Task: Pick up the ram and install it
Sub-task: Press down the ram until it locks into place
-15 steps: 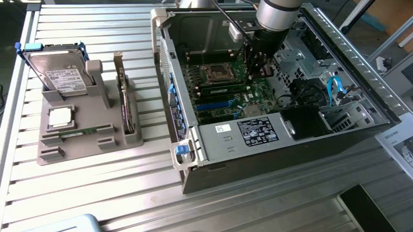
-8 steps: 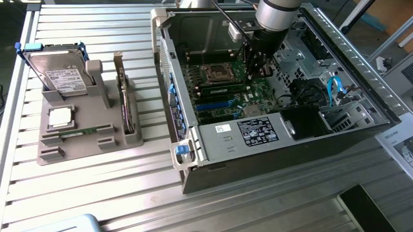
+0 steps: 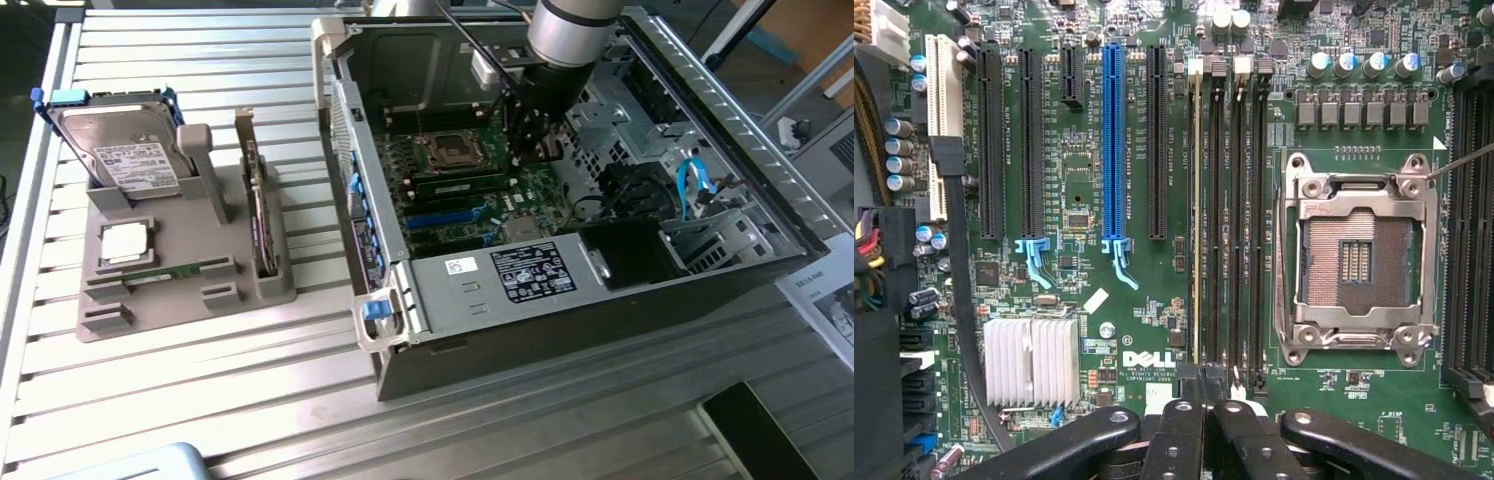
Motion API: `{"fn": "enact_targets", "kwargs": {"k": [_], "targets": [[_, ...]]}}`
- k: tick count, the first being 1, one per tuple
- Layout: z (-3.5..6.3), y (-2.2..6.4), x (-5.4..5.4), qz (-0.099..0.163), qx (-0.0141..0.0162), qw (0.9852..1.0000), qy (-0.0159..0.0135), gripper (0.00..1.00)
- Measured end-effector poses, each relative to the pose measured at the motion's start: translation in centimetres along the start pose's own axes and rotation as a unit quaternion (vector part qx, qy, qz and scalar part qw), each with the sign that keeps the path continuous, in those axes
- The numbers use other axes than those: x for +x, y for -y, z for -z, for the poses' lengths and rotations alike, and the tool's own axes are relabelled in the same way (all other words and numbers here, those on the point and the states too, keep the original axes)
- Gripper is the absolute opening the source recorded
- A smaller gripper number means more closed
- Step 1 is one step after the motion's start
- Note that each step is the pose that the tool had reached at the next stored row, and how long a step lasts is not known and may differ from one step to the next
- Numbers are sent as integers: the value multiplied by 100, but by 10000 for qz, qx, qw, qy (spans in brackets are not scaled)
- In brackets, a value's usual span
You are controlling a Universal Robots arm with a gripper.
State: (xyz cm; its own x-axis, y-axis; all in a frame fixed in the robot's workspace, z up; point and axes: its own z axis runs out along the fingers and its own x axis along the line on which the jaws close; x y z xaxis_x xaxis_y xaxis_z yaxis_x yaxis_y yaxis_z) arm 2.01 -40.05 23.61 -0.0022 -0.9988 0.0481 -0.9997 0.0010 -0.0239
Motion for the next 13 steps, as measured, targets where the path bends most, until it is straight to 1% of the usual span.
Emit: {"fn": "enact_targets", "kwargs": {"k": [13], "targets": [[-30,-1,-1,0,2,10000,0,11]]}}
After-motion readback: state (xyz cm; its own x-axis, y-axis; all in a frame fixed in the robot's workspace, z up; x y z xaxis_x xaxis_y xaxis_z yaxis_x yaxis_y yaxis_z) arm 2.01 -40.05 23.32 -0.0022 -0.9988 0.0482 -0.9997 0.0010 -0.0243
